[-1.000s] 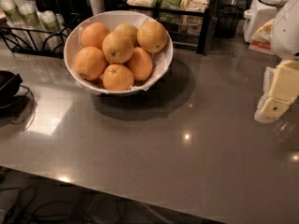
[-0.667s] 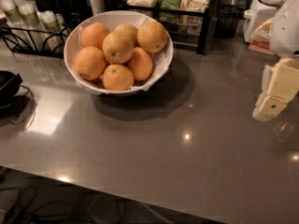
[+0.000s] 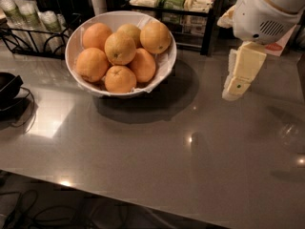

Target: Pick orange from white bowl

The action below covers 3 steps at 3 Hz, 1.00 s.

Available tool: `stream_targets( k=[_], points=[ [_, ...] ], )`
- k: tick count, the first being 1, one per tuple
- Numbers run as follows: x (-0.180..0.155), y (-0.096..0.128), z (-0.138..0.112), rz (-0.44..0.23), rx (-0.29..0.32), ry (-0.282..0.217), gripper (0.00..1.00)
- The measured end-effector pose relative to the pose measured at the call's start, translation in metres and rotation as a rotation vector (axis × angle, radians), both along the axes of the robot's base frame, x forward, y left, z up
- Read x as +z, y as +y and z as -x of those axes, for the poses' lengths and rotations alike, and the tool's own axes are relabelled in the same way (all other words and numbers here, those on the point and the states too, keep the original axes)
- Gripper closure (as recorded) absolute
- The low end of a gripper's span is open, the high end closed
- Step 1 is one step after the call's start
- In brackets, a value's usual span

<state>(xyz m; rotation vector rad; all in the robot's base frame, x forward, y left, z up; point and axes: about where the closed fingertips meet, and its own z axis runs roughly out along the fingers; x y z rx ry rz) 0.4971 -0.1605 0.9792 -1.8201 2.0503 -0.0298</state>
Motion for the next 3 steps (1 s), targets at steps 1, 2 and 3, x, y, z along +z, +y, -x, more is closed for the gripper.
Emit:
stream_targets(
  k=[1,2,3],
  points=[
    [0.000,0.000,-0.001,-0.002,0.000,-0.001,0.00],
    [-0.004,0.005,-0.020,-0.052,-0.004,-0.023,0.00],
    [-0.006,0.020,-0.052,-0.137,-0.001,-0.060,0.00]
  ],
)
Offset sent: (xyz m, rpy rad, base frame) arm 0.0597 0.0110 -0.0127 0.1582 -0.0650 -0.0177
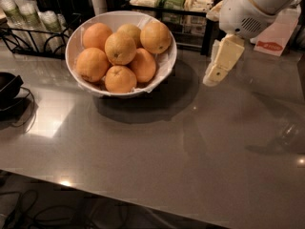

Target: Pick orange from white bowl

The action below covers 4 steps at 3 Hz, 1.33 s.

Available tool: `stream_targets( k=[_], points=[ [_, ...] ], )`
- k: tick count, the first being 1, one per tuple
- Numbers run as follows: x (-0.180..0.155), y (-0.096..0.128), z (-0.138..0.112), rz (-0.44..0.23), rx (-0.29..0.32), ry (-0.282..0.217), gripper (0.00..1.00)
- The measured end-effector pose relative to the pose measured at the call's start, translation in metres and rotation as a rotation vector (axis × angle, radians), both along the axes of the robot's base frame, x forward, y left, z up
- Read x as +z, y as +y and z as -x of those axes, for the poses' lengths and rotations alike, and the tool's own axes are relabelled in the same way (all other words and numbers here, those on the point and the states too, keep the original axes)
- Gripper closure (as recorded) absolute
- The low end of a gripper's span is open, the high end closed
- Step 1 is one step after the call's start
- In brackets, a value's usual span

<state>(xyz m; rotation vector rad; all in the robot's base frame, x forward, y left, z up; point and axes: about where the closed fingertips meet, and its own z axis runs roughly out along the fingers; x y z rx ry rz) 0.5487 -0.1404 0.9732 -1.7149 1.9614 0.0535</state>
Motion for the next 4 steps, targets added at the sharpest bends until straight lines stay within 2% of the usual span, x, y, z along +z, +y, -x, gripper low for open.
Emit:
stream_targets(
  k=[1,2,3,4],
  points=[
    [-0.004,0.016,-0.025,-0.059,0.003,-0.019,0.00],
    [-0.004,0.016,-0.025,-0.060,0.003,-0.019,0.00],
    [-0.008,0.024,-0.033,-0.089,-0.002,-0.037,0.00],
    [-0.008,0.045,-0.054,-0.135,0.033,-0.080,0.00]
  ],
)
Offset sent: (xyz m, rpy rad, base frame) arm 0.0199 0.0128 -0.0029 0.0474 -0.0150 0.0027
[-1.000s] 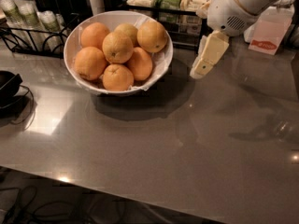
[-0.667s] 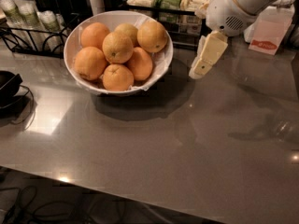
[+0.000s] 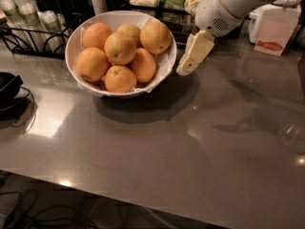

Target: Pick orange from white bowl

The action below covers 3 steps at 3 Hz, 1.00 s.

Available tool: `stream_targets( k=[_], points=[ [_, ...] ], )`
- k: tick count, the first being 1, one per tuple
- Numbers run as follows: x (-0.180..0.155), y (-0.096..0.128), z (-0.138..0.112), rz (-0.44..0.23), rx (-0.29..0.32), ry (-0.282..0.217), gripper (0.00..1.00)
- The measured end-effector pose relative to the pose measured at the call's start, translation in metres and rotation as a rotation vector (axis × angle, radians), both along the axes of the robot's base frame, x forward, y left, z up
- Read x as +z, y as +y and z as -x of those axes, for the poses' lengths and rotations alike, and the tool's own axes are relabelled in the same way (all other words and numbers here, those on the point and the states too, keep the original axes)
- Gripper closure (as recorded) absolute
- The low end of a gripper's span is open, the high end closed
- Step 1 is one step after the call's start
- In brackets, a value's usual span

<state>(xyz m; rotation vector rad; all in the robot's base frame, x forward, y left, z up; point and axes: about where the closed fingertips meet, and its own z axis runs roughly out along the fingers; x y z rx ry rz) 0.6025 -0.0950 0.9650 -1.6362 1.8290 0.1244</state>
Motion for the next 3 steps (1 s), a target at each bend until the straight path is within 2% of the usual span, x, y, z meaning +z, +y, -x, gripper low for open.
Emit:
stream_targets(
  k=[1,3],
  points=[
    [-0.0104,0.0378,-0.0518,-0.072,0.066,-0.005,0.01],
    [-0.0104,0.0379,-0.0518,-0.072,0.066,-0.005,0.07]
  ],
)
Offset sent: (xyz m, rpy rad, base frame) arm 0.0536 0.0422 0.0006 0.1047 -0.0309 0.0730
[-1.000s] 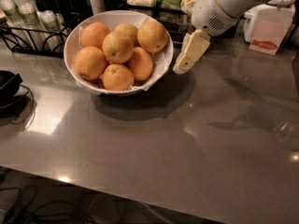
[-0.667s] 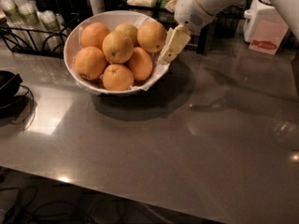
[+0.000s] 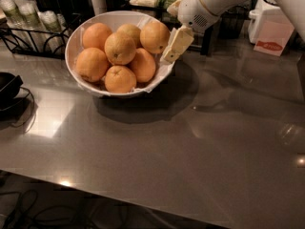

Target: Pick orange from white bowl

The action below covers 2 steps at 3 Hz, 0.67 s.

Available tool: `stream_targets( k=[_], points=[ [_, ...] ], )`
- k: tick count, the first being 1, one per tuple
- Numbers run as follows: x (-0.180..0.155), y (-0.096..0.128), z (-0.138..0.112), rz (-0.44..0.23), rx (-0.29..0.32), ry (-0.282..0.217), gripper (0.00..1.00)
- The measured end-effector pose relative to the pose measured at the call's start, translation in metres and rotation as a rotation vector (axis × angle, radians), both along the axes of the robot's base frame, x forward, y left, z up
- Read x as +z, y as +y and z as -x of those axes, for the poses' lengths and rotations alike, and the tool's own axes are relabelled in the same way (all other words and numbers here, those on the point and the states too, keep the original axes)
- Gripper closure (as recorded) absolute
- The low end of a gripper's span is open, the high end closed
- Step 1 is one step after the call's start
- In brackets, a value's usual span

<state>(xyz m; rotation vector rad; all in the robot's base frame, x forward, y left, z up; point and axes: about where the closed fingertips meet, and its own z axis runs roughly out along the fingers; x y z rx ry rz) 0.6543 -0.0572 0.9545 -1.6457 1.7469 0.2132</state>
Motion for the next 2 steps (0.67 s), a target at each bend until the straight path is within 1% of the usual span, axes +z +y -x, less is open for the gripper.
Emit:
stream_targets(
  k=[1,2],
  points=[
    [0.0000,0.0000,0.0000,0.000,0.000,0.000,0.13],
    [0.0000,0.0000,0.0000,0.000,0.000,0.000,0.16]
  ],
)
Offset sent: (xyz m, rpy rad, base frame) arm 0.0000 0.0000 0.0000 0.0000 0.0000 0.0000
